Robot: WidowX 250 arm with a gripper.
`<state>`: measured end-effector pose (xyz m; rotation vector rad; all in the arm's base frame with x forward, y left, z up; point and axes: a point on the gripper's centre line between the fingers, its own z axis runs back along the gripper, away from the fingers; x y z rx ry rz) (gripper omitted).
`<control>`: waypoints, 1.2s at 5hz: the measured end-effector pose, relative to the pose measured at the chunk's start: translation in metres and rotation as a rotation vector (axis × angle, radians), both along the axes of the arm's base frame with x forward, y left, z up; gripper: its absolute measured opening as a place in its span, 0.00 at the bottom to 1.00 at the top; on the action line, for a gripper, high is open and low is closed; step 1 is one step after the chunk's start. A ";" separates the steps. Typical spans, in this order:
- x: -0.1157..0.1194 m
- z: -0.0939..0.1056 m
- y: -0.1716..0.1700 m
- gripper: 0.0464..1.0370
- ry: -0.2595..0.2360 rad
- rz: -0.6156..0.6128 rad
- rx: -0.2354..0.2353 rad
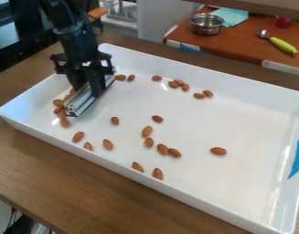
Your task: Sweep into pile
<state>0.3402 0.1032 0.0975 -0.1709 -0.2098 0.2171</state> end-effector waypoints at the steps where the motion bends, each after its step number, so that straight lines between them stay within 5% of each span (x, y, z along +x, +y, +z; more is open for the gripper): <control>1: 0.005 0.031 -0.024 0.33 -0.025 0.026 -0.121; 2: 0.018 0.068 -0.049 0.33 -0.066 0.055 -0.194; 3: 0.025 0.084 -0.097 0.33 -0.102 0.022 -0.159; 6: 0.009 0.056 -0.237 0.33 -0.135 -0.033 -0.050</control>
